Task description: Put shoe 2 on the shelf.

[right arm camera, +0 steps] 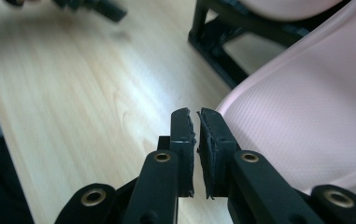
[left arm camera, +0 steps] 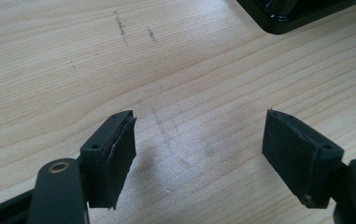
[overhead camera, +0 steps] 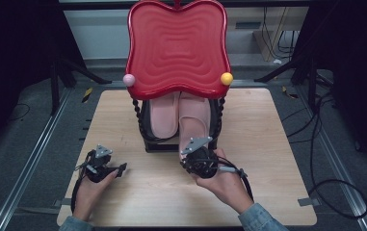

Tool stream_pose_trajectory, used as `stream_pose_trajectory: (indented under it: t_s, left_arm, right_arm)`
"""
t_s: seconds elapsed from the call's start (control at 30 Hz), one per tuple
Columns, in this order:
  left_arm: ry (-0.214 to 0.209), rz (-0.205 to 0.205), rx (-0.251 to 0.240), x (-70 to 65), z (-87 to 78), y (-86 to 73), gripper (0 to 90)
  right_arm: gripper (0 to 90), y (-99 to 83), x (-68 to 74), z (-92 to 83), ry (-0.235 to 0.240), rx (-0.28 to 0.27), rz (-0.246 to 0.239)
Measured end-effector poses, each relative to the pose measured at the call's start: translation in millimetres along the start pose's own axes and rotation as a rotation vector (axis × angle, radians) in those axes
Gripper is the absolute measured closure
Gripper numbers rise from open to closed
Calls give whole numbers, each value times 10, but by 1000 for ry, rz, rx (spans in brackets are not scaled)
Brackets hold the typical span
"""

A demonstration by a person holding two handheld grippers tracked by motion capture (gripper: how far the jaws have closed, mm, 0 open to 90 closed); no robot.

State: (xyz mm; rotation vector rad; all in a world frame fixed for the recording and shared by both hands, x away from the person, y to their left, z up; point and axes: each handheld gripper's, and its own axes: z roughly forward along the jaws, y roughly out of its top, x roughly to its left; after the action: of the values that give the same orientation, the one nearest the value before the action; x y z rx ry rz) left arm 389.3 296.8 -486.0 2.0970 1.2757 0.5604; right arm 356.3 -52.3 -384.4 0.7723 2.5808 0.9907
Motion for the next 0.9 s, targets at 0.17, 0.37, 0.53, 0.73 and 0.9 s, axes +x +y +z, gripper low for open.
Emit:
stream_pose_trajectory:
  t_s: [0.17, 0.37, 0.53, 0.73, 0.9]
  left_arm:
    - [0, 2, 5, 2, 6, -2, 253]
    - [0, 4, 7, -3, 7, -2, 253]
    - [0, 2, 8, -4, 11, -4, 253]
    - [0, 2, 7, -3, 11, -6, 253]
    - [1, 1, 8, 2, 14, -7, 253]
  right_arm:
    - [843, -114, 32, 63, 16, 59, -28]
    - [848, -223, 18, 145, 10, 110, -46]
    - [855, -278, -12, 181, 11, 138, -42]
    - [861, -326, -53, 227, -14, 161, -45]
    - [898, -316, -120, 213, -29, 143, -23]
